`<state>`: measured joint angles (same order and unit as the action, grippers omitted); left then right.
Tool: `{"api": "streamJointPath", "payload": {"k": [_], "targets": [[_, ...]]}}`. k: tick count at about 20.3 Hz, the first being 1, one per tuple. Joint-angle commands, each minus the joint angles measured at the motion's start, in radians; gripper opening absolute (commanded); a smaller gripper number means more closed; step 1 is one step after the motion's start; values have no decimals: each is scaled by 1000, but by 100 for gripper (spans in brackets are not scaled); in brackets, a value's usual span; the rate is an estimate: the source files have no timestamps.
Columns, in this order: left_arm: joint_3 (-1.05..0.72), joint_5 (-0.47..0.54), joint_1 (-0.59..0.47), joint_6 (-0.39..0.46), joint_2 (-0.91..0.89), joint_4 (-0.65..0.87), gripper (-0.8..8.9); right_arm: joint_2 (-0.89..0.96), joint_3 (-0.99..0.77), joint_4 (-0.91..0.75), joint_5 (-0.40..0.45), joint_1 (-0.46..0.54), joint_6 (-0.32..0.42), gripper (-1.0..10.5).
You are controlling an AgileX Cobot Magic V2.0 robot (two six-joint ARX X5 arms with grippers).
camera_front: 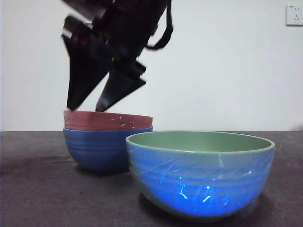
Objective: Pick up the green bowl on the top,put the green bowl on the left,pick up the red bowl in the middle,put the red bowl on the right
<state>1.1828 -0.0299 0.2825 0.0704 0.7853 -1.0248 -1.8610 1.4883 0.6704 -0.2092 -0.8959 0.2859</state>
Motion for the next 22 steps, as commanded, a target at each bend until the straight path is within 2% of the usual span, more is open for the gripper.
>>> {"api": "streamJointPath", "payload": {"k": [1,6,13,17,22], "targets": [[-10,0,-3,12,-2,6,342,-18,-4,-13,-1,-2,13,168],[-10,0,-3,12,-2,6,342,-20,-3,-14,6,-1,31,-8],[-10,0,-3,12,-2,-1,342,-18,0,-43,6,-1,57,-9],[-10,0,-3,12,-2,0,342,-8,60,-39,6,-1,56,-8],[-10,0,-3,12,-2,9,342,90,88,-25,7,-2,42,-9]]}}
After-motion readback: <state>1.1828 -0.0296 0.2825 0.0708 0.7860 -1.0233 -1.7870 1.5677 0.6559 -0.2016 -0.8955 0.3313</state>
